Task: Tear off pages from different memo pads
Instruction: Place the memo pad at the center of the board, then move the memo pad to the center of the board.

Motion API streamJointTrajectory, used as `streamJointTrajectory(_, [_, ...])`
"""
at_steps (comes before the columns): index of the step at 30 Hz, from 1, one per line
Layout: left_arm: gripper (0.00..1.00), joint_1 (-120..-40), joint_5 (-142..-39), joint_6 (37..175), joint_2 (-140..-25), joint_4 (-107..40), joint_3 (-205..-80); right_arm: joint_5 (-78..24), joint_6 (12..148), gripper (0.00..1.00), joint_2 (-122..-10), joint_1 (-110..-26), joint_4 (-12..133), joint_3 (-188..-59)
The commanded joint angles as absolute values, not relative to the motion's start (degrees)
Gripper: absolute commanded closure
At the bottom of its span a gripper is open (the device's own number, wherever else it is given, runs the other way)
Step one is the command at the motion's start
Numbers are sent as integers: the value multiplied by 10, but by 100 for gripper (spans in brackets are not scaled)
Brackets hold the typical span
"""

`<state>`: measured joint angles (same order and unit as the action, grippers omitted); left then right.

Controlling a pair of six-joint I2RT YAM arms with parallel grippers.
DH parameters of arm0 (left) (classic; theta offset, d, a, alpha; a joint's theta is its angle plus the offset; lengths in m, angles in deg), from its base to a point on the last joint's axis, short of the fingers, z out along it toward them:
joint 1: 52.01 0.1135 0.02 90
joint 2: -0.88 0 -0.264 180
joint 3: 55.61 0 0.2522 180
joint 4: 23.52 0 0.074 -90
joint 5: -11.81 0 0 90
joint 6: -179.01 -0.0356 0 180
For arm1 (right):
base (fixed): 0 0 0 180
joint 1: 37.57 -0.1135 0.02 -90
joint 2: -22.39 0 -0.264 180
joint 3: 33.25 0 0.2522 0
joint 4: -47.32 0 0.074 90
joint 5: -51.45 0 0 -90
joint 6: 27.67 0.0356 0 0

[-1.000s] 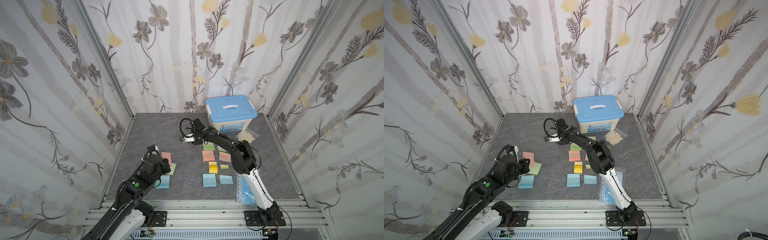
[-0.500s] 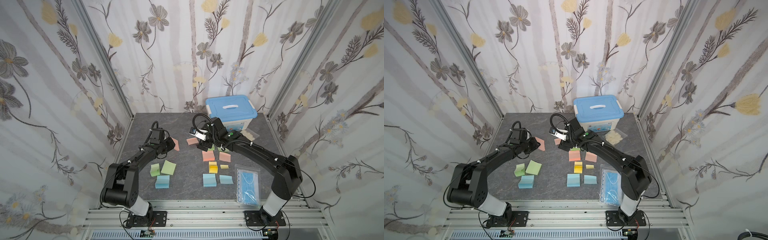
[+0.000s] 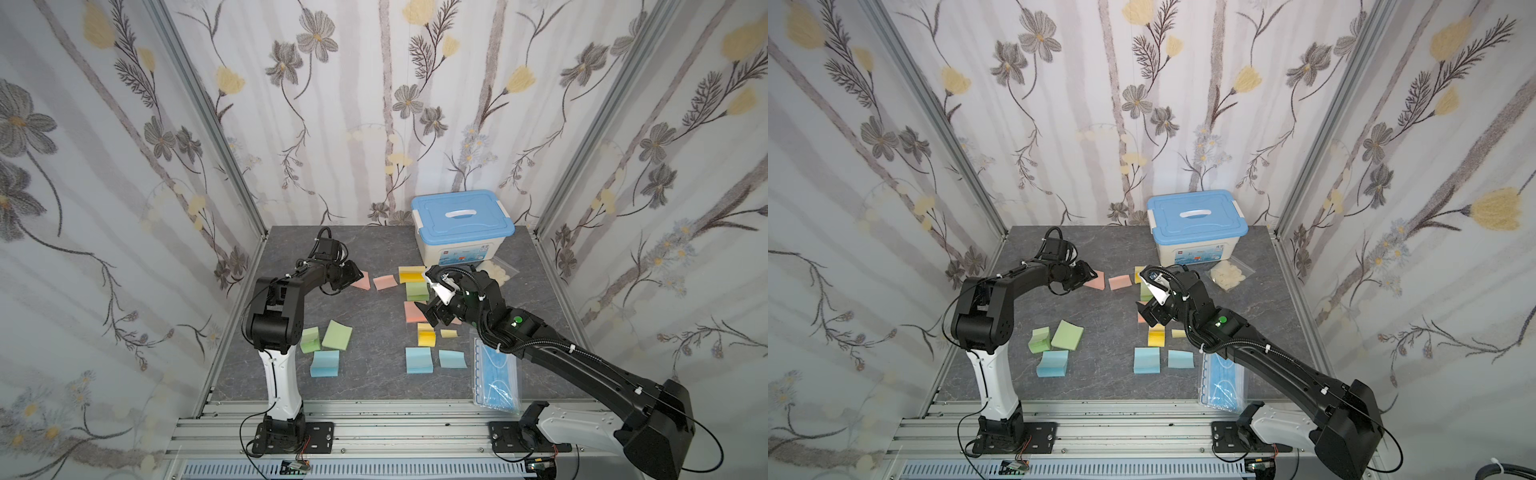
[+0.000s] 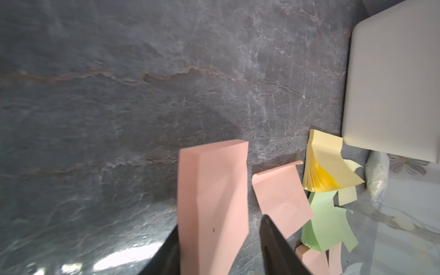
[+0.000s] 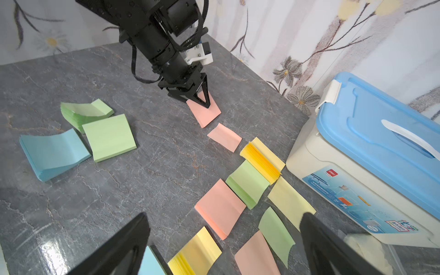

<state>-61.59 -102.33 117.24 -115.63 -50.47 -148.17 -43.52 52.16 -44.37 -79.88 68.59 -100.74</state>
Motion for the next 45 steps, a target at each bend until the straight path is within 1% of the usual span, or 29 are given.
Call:
streamJointTrajectory(1, [27, -622, -950, 1151, -1127, -544, -1470, -452, 579, 0, -423, -796, 660, -981])
streamJointTrajectory(3, [23, -628, -890, 1149, -1096, -562, -1449, -450, 604, 0, -417, -792, 652, -969])
streamJointTrajectory(4, [23, -632, -855, 1152, -1075, -571, -1433, -444, 612, 0, -417, -791, 649, -963])
streamJointTrajectory(7, [23, -639, -796, 1166, -998, -577, -1347, -418, 624, 0, -429, -791, 669, -964])
streamJointTrajectory(10, [23, -642, -781, 1177, -915, -566, -1247, -410, 651, 0, -447, -798, 716, -979])
streamJointTrajectory(14, [23, -642, -769, 1186, -827, -549, -1153, -403, 686, 0, -448, -823, 703, -961])
streamJointTrajectory(18, [23, -648, -830, 1204, -805, -531, -1112, -431, 697, 0, -453, -862, 696, -957])
streamJointTrajectory(21, [24, -686, -855, 1229, -793, -513, -1085, -453, 704, 0, -451, -883, 705, -956])
streamJointTrajectory(26, [24, -774, -839, 1275, -746, -514, -1059, -473, 715, 0, -428, -895, 725, -947])
streamJointTrajectory(28, [24, -828, -828, 1301, -720, -511, -1058, -490, 719, 0, -410, -895, 730, -937])
streamJointTrajectory(31, [23, -889, -833, 1345, -715, -471, -1051, -528, 727, 0, -380, -895, 732, -919])
streamJointTrajectory(34, [23, -934, -856, 1379, -723, -418, -1051, -543, 739, 0, -364, -895, 732, -907])
streamJointTrajectory(37, [23, -966, -833, 1366, -716, -450, -1081, -539, 757, 0, -366, -895, 741, -905])
streamJointTrajectory(38, [23, -969, -810, 1353, -716, -475, -1090, -538, 767, 2, -370, -895, 747, -905])
streamJointTrajectory(41, [21, -964, -708, 1306, -669, -565, -1111, -522, 816, 12, -389, -896, 764, -905])
streamJointTrajectory(43, [22, -934, -705, 1274, -661, -579, -1114, -487, 853, 27, -414, -898, 763, -905])
streamJointTrajectory(45, [27, -899, -739, 1258, -671, -576, -1117, -465, 872, 36, -448, -927, 761, -909])
